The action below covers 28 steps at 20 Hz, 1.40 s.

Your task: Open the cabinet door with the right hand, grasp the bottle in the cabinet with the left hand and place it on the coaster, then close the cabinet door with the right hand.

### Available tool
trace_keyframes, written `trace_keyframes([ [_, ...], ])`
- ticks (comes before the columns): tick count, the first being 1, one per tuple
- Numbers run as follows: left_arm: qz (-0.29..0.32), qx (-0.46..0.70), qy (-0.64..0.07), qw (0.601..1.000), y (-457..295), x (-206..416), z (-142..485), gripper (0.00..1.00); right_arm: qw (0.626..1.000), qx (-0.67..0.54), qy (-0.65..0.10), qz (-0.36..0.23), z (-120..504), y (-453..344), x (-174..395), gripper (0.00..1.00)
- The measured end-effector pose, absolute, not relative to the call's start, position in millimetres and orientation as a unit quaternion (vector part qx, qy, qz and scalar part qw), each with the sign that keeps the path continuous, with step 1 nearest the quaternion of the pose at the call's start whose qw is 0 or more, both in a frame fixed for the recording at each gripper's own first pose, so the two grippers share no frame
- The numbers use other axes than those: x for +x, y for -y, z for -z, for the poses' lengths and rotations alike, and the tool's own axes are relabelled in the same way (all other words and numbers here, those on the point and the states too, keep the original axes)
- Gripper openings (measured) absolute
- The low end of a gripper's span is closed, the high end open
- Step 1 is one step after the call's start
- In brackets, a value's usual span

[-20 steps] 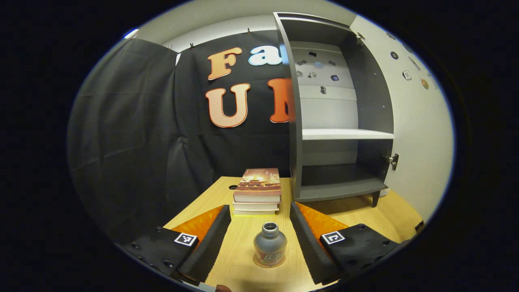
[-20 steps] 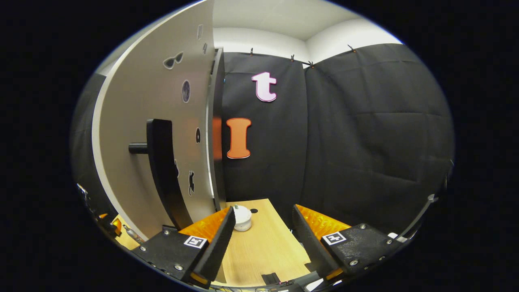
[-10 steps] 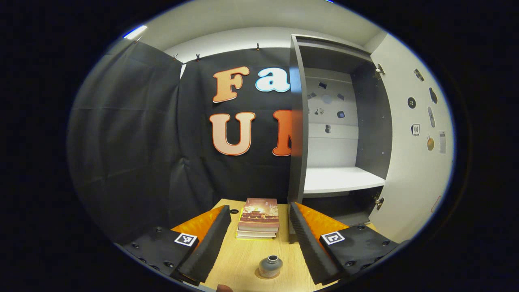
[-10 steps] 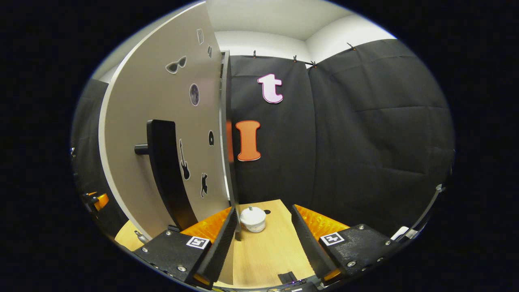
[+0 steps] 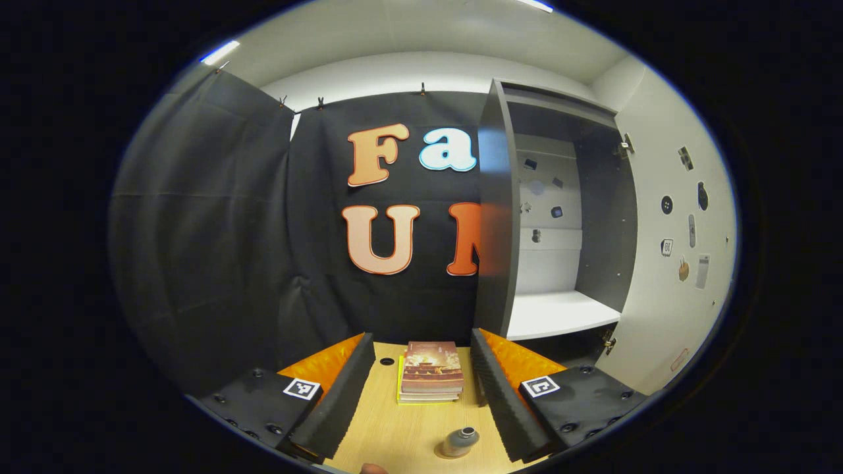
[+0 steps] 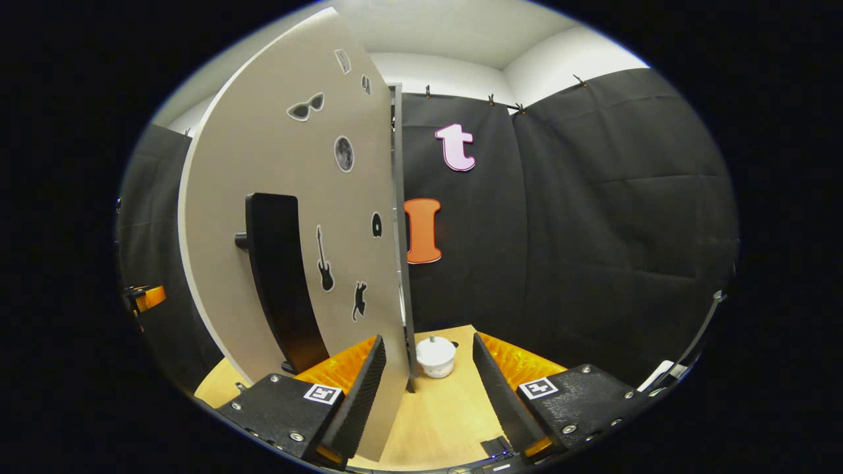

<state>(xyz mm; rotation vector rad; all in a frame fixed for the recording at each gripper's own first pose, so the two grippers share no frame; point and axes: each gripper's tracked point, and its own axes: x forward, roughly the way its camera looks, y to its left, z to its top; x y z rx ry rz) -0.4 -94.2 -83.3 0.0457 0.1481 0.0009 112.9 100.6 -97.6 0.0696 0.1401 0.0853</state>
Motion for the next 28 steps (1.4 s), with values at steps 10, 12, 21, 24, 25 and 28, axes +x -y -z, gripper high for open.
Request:
trace_keyframes([
  [10, -0.003, 0.037, -0.044, 0.998, 32, -2, 59, 0.95, 0.995, 0.051, -0.07, -0.055, 99, -175, 114, 0.83],
  [12, -0.009, 0.036, -0.039, 0.999, 19, 0, 56, 0.96, 0.994, 0.055, -0.071, -0.065, 100, -190, 120, 0.92],
  [21, -0.043, 0.026, -0.035, 0.998, -30, -9, 56, 0.94, 0.987, 0.045, -0.075, -0.136, 107, -264, 171, 0.87],
  [24, -0.06, 0.02, -0.042, 0.997, -46, -10, 59, 0.94, 0.984, 0.042, -0.073, -0.157, 104, -281, 178, 0.87],
  [25, -0.065, 0.018, -0.045, 0.997, -50, -10, 61, 0.94, 0.984, 0.04, -0.072, -0.161, 104, -287, 181, 0.87],
  [28, -0.079, 0.015, -0.049, 0.996, -63, -8, 65, 0.95, 0.982, 0.038, -0.074, -0.167, 103, -297, 188, 0.93],
])
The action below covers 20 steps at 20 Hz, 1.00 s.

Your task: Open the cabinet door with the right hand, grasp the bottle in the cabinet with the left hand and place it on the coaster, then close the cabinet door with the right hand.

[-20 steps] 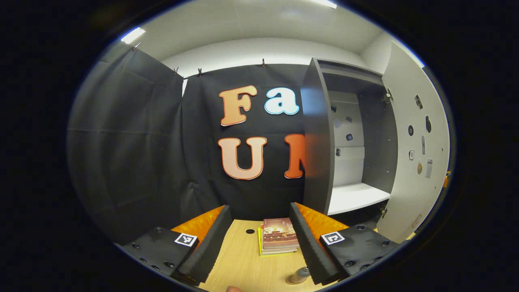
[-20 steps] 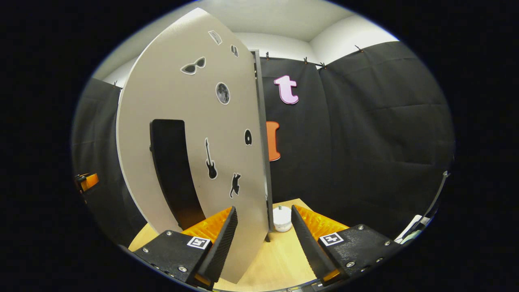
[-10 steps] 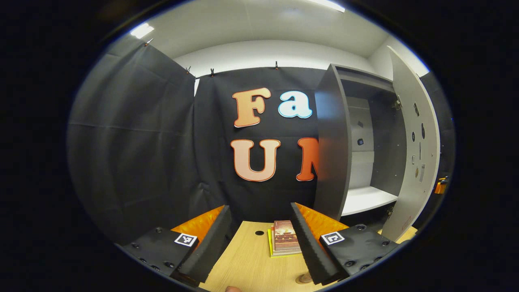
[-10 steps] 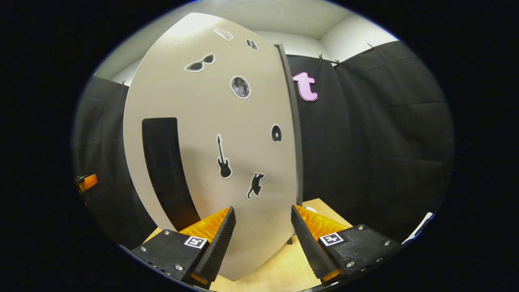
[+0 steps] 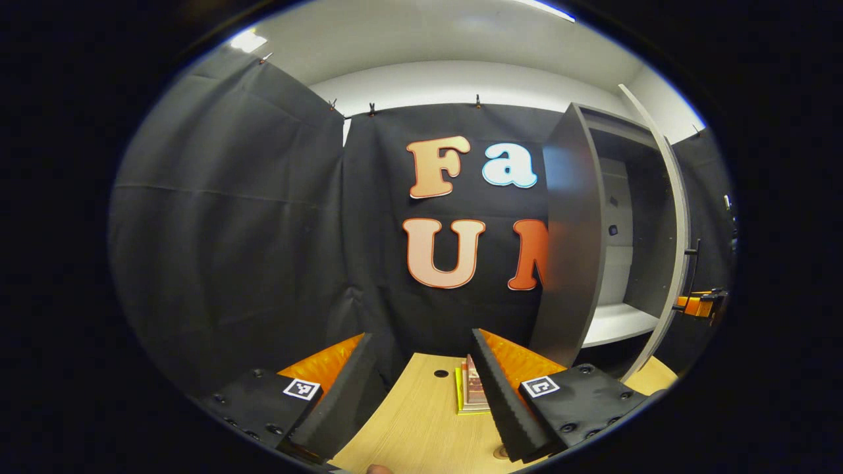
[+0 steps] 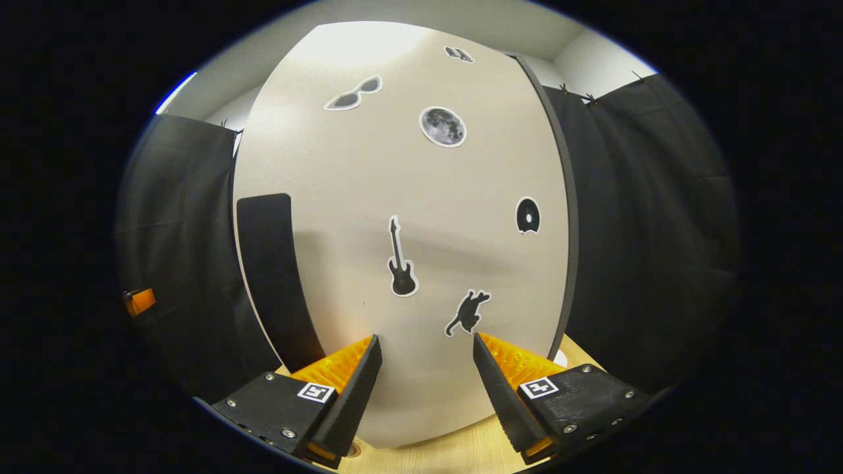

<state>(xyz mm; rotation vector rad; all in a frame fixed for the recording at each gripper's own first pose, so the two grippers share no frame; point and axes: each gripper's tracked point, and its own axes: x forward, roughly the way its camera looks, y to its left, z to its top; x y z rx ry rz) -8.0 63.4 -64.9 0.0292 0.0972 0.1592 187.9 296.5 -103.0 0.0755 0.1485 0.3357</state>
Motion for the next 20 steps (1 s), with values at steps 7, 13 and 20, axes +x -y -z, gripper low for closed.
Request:
trace_keyframes([
  [7, -0.093, 0.025, -0.047, 0.994, -72, -3, 66, 0.95, 0.981, 0.03, -0.075, -0.175, 101, -310, 196, 0.87],
  [13, -0.095, 0.029, -0.042, 0.994, -74, -2, 66, 0.95, 0.982, 0.013, -0.071, -0.172, 99, -321, 193, 0.87],
  [20, -0.111, 0.035, -0.041, 0.992, -83, -2, 73, 0.94, 0.984, 0.0, -0.066, -0.165, 100, -331, 192, 0.87],
])
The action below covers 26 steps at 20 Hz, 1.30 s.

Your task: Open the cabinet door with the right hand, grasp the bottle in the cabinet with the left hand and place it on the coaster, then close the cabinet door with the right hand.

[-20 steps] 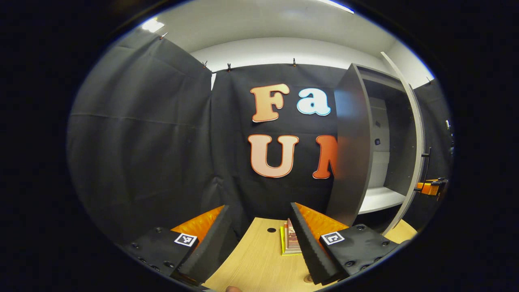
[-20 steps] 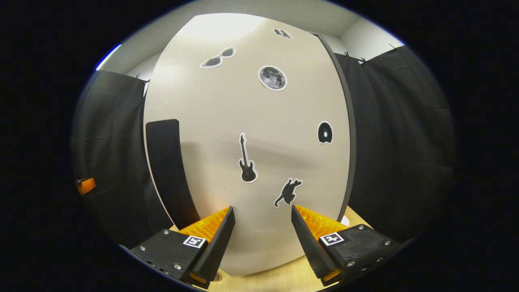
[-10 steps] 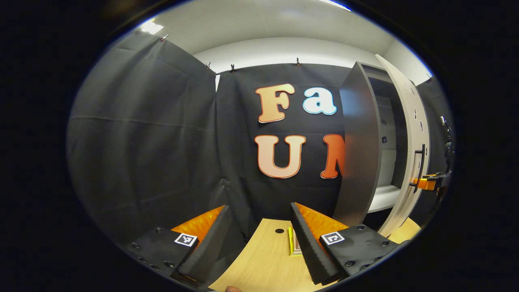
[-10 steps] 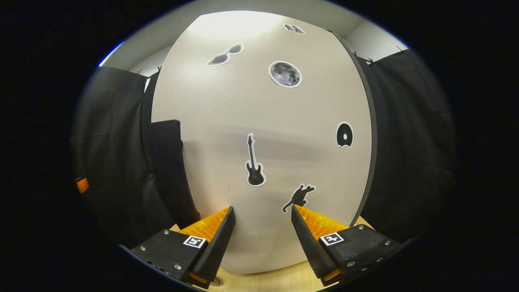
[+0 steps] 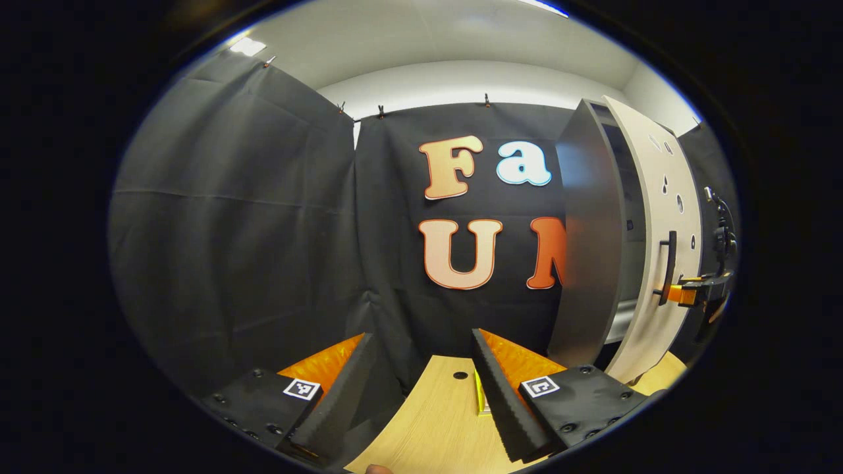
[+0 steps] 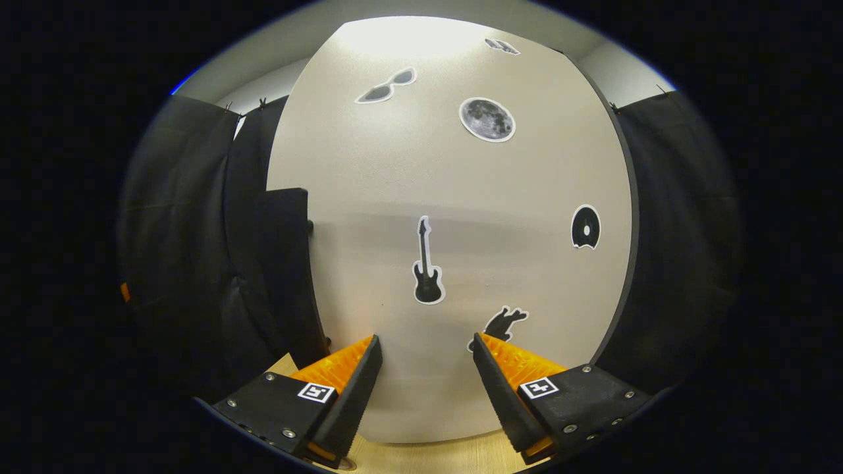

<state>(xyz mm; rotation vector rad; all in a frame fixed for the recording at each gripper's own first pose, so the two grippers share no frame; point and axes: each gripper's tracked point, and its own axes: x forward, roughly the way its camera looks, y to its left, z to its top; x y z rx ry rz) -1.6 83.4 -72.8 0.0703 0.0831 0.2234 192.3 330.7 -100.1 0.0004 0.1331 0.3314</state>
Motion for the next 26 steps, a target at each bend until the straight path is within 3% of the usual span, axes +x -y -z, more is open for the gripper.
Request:
trace_keyframes([
  [26, -0.125, 0.052, -0.045, 0.99, -119, -8, 58, 0.94, 0.989, -0.026, -0.055, -0.133, 83, -329, 190, 0.88],
])
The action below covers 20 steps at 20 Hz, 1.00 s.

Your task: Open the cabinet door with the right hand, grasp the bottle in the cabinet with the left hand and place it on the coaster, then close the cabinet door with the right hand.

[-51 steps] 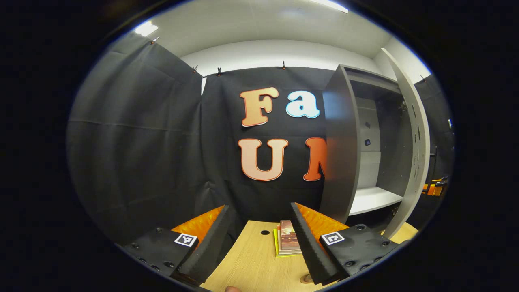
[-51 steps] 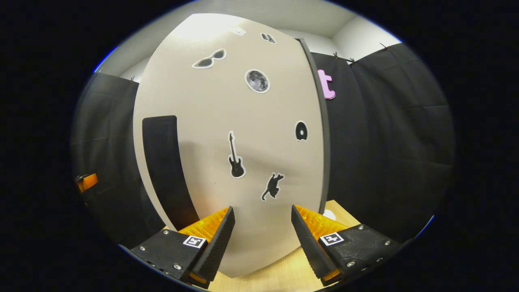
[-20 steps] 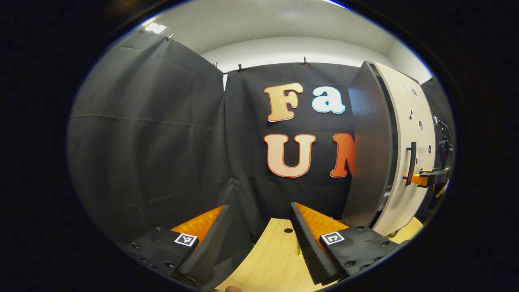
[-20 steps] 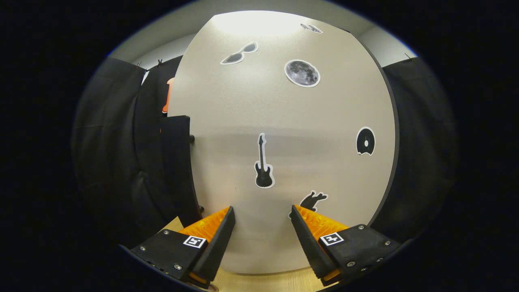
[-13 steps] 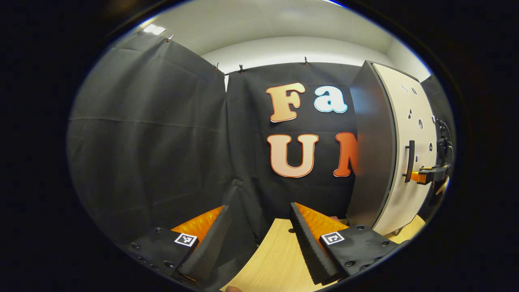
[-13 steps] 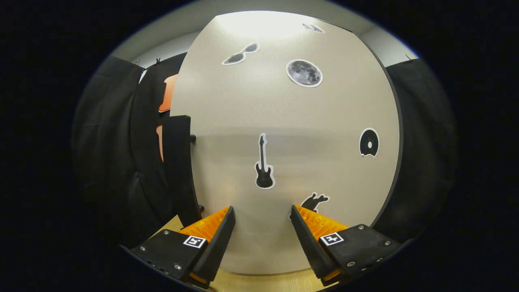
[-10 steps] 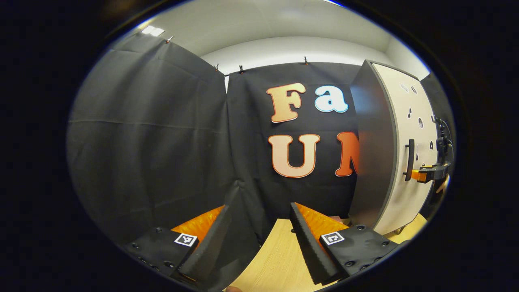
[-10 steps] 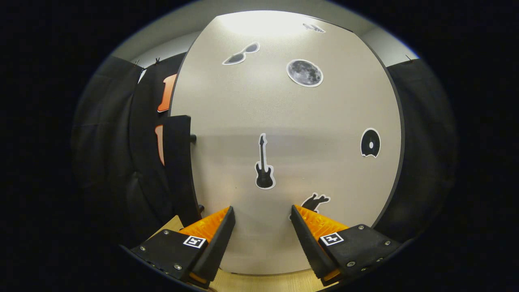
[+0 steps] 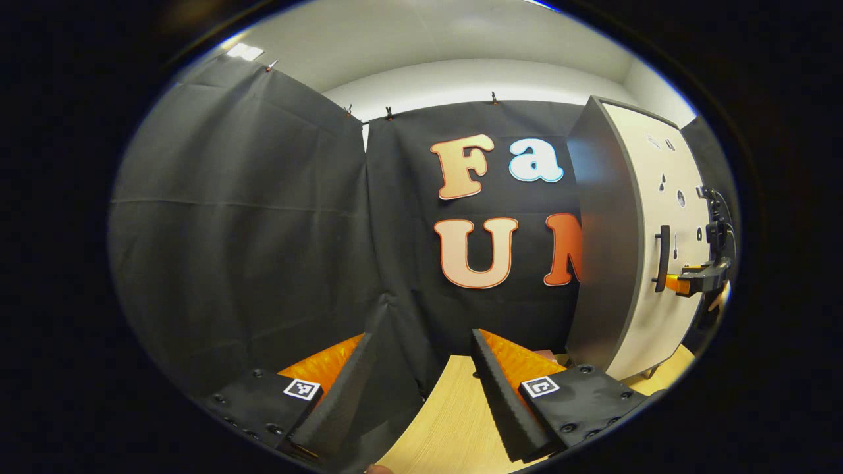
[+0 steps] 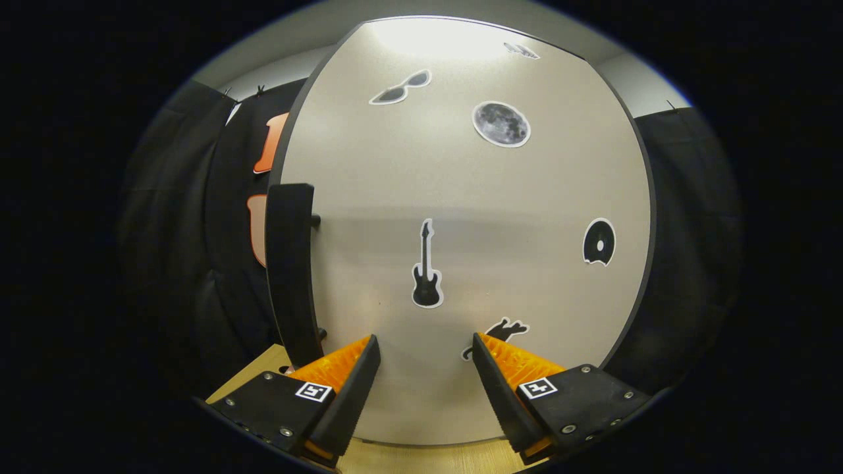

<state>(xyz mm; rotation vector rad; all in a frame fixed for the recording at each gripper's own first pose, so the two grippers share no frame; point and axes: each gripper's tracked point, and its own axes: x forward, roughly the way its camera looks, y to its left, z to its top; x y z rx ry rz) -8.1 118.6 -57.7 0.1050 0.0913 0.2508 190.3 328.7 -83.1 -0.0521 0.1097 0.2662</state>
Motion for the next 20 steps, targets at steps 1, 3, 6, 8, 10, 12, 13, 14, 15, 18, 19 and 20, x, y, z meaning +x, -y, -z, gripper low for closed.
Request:
trace_keyframes([
  [1, -0.124, 0.052, -0.046, 0.99, -120, -7, 56, 0.94, 0.99, -0.027, -0.05, -0.131, 72, -321, 185, 0.88],
  [3, -0.119, 0.05, -0.05, 0.99, -118, -5, 58, 0.94, 0.99, -0.033, -0.041, -0.129, 52, -304, 164, 0.88],
  [6, -0.108, 0.05, -0.05, 0.992, -114, -1, 53, 0.96, 0.989, -0.048, -0.03, -0.134, 15, -275, 122, 0.89],
  [8, -0.102, 0.053, -0.046, 0.992, -112, 2, 46, 0.95, 0.989, -0.056, -0.019, -0.138, -12, -255, 89, 0.9],
  [10, -0.097, 0.058, -0.037, 0.993, -112, 5, 32, 0.95, 0.989, -0.06, -0.007, -0.137, -39, -233, 61, 0.9],
  [12, -0.092, 0.06, -0.027, 0.994, -112, 6, 21, 0.96, 0.989, -0.062, 0.008, -0.136, -65, -208, 33, 0.91],
  [13, -0.09, 0.059, -0.021, 0.994, -114, 7, 16, 0.96, 0.989, -0.063, 0.013, -0.133, -78, -192, 19, 0.91],
  [14, -0.089, 0.059, -0.017, 0.994, -114, 6, 12, 0.95, 0.989, -0.066, 0.019, -0.129, -89, -178, 4, 0.92],
  [15, -0.089, 0.059, -0.012, 0.994, -115, 5, 8, 0.95, 0.99, -0.07, 0.025, -0.123, -98, -166, -8, 0.92],
  [18, -0.086, 0.058, -0.001, 0.995, -117, 6, -2, 0.94, 0.991, -0.084, 0.041, -0.095, -119, -127, -43, 0.94],
  [19, -0.084, 0.057, 0.002, 0.995, -118, 6, -5, 0.94, 0.992, -0.089, 0.044, -0.084, -121, -117, -50, 0.94],
  [20, -0.082, 0.056, 0.003, 0.995, -118, 5, -7, 0.94, 0.992, -0.092, 0.046, -0.074, -123, -107, -58, 0.94],
])
